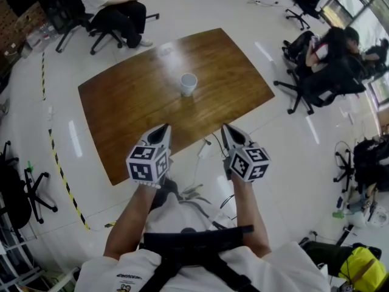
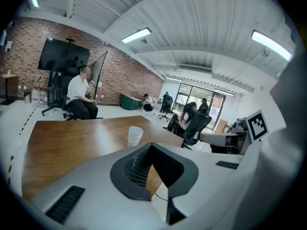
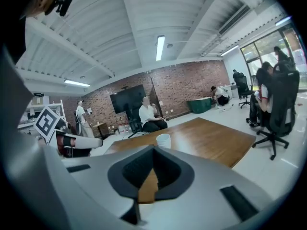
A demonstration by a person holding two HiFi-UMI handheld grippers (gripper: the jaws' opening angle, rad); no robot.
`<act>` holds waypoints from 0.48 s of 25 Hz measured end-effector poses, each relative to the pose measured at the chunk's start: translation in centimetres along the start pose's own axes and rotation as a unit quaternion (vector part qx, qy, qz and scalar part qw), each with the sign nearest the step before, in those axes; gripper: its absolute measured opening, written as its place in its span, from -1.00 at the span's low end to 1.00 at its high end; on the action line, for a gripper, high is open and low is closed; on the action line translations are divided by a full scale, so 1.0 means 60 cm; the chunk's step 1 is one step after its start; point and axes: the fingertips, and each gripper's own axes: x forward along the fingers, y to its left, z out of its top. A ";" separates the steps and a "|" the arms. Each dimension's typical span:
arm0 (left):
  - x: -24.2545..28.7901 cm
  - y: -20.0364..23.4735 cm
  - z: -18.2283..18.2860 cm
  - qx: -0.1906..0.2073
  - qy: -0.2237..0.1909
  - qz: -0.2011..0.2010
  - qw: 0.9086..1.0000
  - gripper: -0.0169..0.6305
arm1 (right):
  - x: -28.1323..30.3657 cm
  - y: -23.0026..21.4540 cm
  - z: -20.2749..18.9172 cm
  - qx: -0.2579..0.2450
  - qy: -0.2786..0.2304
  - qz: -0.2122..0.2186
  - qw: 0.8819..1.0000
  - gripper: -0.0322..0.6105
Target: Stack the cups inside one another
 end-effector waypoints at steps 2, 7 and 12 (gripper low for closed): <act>-0.002 -0.007 -0.001 0.000 -0.003 0.003 1.000 -0.96 | -0.001 -0.001 0.001 -0.002 -0.001 0.005 1.000 -0.89; -0.007 -0.009 0.001 -0.002 -0.007 0.009 1.000 -0.96 | 0.002 0.006 0.013 -0.011 -0.004 0.014 1.000 -0.89; 0.002 -0.028 0.010 -0.004 -0.012 0.008 1.000 -0.96 | -0.014 -0.016 0.024 -0.012 -0.007 0.010 1.000 -0.89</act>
